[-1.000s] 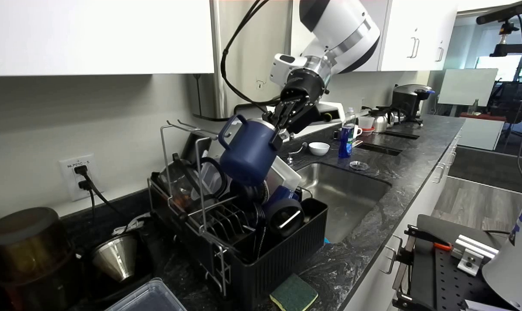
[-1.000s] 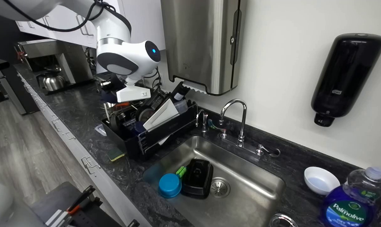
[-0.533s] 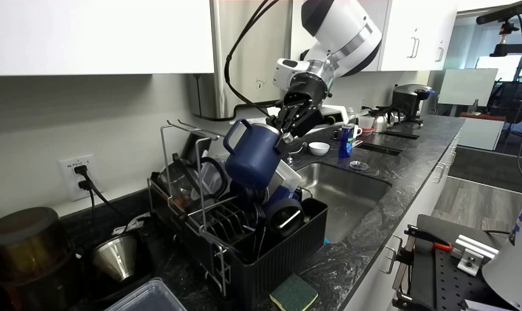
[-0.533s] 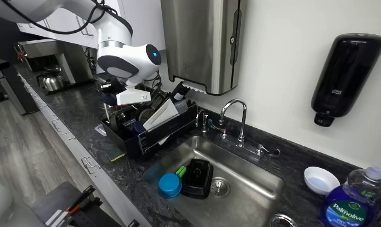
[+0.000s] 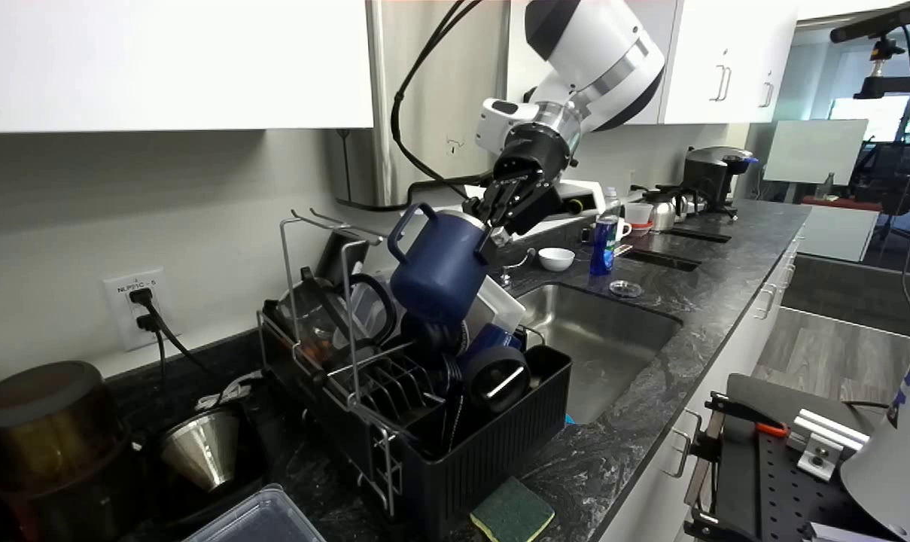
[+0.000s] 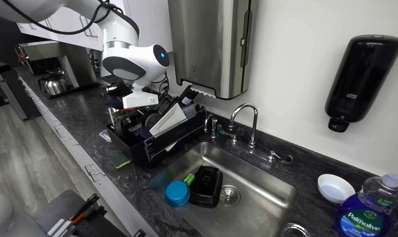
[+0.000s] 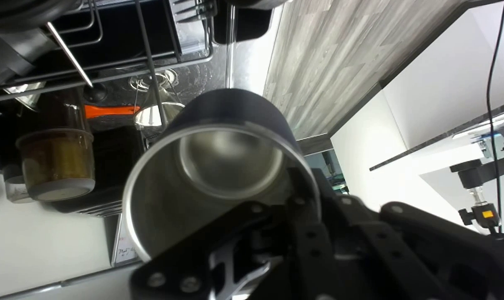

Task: Move the blue mug from the sink to the dish rack

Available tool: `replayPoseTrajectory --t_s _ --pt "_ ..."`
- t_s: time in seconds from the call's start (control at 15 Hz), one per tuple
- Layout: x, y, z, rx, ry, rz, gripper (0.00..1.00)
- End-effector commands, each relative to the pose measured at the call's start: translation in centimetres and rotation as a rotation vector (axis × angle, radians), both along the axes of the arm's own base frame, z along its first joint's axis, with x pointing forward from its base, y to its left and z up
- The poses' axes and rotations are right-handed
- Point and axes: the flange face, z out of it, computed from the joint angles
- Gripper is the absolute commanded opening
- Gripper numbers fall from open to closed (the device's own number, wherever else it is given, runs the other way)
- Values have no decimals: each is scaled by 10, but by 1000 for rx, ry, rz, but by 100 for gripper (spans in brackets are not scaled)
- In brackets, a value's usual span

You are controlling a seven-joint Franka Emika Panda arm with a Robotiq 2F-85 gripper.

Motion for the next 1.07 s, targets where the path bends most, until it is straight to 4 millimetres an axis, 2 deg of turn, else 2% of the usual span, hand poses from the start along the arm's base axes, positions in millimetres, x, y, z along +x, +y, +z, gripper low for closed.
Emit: replayPoseTrajectory --t_s 0.0,0.27,1.0 --pt "7 -6 10 4 -10 7 2" --pt "18 -10 9 -3 -10 -6 2" --pt "25 -9 -8 -13 22 -3 2"
